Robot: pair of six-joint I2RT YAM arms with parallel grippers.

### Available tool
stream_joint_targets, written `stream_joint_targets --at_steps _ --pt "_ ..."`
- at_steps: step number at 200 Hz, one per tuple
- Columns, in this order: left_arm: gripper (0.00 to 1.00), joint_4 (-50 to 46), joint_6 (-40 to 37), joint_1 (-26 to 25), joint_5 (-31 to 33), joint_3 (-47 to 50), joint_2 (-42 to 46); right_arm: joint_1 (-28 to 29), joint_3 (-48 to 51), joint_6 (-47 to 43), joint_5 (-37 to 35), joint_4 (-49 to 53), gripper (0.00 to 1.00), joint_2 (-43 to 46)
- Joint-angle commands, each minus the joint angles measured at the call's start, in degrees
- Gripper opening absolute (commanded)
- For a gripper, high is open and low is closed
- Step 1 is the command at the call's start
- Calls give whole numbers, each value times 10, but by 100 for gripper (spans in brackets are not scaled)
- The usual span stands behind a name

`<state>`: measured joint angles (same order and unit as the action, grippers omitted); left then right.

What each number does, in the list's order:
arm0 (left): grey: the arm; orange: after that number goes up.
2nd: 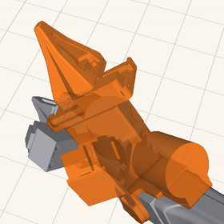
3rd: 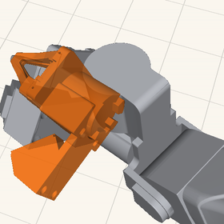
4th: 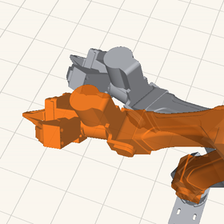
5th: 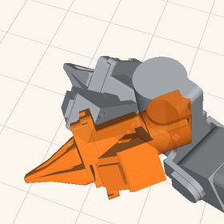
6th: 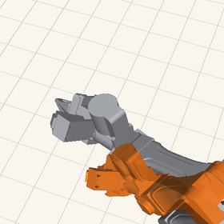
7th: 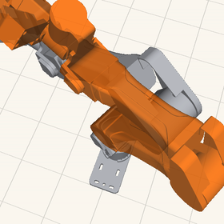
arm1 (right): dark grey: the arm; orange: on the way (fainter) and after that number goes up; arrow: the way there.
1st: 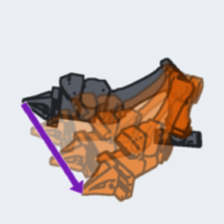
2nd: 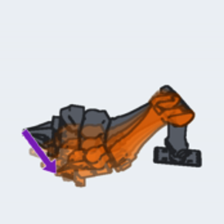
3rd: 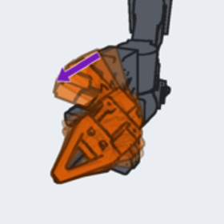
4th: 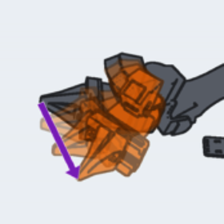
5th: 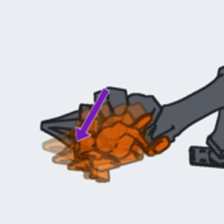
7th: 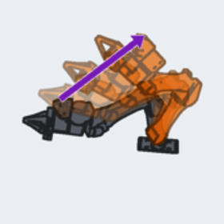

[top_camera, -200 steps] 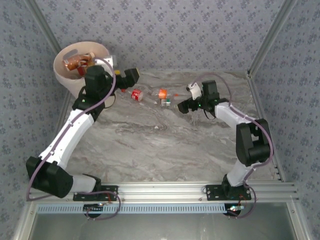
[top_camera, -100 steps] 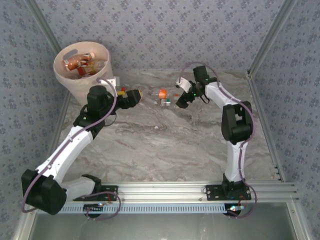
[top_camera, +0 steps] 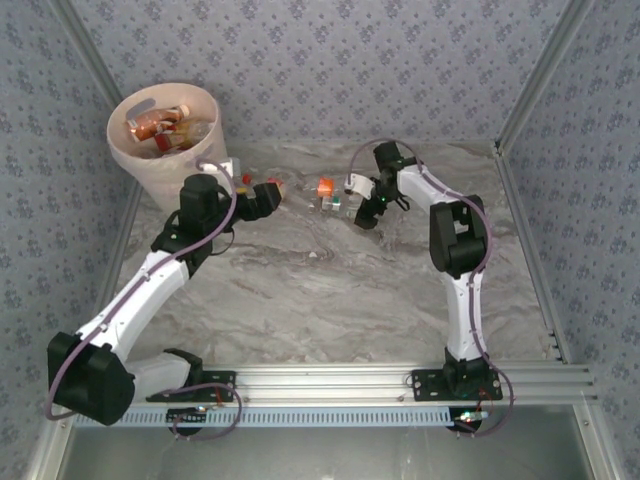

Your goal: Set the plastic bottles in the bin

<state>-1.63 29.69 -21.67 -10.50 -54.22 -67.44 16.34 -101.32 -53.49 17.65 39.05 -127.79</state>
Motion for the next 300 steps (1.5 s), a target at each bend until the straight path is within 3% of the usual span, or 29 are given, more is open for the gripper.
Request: stream_joint_targets --at_steps 1,15,66,95,153,183,222,264,300 --pt "98 10 5 -1 9 -3 -3 10 46 -12 16 -1 91 46" --pt "98 15 9 -1 8 -2 -7 17 84 2 9 -43 84 63" --pt "98 19 20 -1 9 4 -18 27 128 34 -20 -149 80 60" --pt "98 19 24 -1 17 7 -21 33 157 68 -21 -198 68 75" --pt "98 20 46 -1 15 7 -39 42 272 135 -19 -276 61 194" --pt "98 38 72 -1 -5 8 -59 54 347 239 -8 -317 59 273" --pt "98 102 122 -1 -83 5 -96 66 424 433 30 -383 55 351" --pt "98 148 159 -6 -118 5 -133 101 552 575 59 -595 54 404" --pt "98 197 175 -19 -148 8 -158 134 584 679 44 -668 51 397"
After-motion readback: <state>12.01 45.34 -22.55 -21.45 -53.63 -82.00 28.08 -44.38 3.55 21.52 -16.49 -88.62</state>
